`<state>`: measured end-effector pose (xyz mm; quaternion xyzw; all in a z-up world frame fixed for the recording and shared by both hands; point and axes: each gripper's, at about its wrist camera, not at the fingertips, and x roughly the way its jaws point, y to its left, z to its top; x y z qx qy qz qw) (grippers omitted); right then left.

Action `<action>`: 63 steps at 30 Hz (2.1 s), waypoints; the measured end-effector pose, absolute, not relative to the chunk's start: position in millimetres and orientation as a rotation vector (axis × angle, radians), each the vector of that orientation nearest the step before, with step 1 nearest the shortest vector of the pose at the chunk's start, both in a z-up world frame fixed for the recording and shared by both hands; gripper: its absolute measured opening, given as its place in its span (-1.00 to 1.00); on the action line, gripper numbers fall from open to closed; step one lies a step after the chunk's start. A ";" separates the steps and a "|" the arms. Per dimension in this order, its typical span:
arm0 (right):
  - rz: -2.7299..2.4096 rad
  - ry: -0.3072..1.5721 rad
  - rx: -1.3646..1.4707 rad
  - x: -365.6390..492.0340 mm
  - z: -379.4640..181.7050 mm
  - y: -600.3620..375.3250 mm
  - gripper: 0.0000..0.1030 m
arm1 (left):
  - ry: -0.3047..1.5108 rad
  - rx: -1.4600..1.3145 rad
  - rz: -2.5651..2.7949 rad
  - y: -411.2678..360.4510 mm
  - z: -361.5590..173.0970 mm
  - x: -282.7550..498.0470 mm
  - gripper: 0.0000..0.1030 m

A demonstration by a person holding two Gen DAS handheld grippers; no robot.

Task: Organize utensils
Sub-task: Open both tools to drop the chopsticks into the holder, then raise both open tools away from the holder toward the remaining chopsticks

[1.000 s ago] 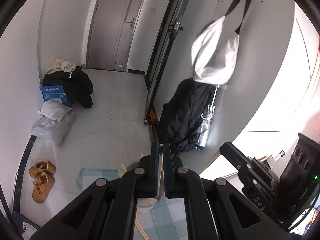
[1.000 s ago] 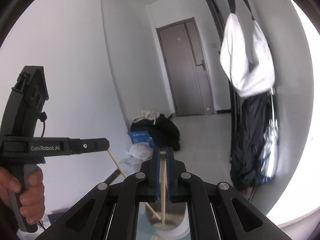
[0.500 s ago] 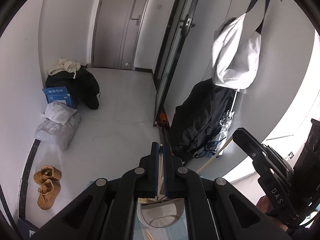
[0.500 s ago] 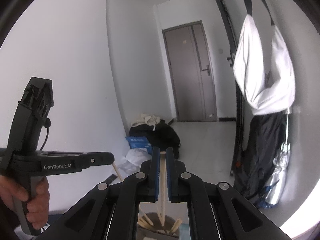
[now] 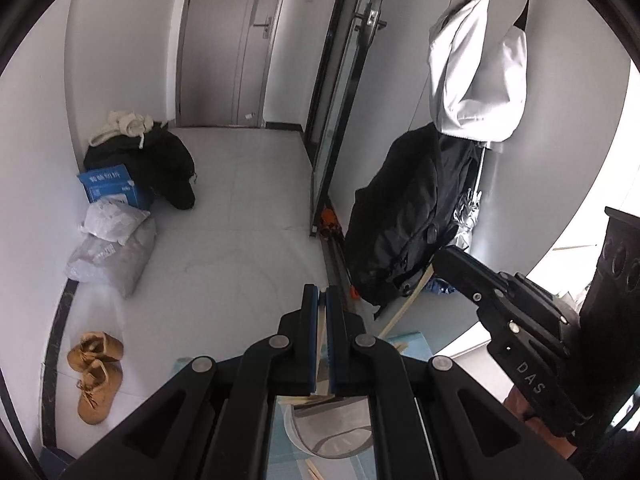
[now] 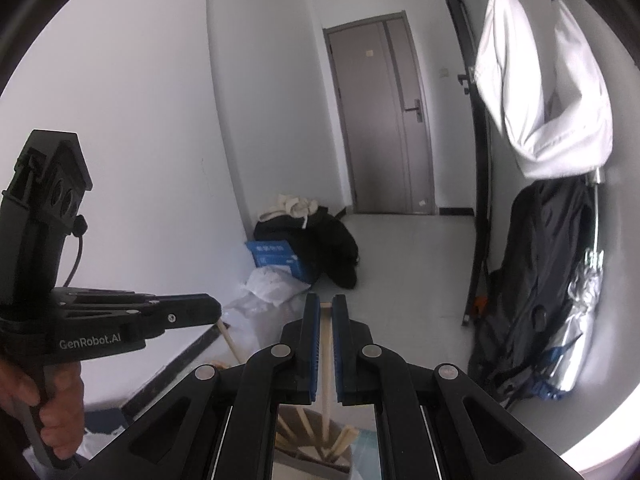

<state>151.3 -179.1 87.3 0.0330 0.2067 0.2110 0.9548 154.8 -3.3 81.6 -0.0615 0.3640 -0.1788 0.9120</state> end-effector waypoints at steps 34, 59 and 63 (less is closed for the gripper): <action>0.428 0.581 0.138 128.5 35.6 -198.0 -0.63 | 0.799 -0.154 -0.252 10.8 47.6 125.5 0.08; 0.297 0.432 0.145 6.2 66.4 -220.5 0.46 | 0.562 -0.086 -0.042 9.5 69.0 34.9 0.79; 0.276 0.433 0.151 -8.6 59.0 -220.8 0.58 | 0.536 -0.080 -0.025 8.8 65.1 23.6 0.85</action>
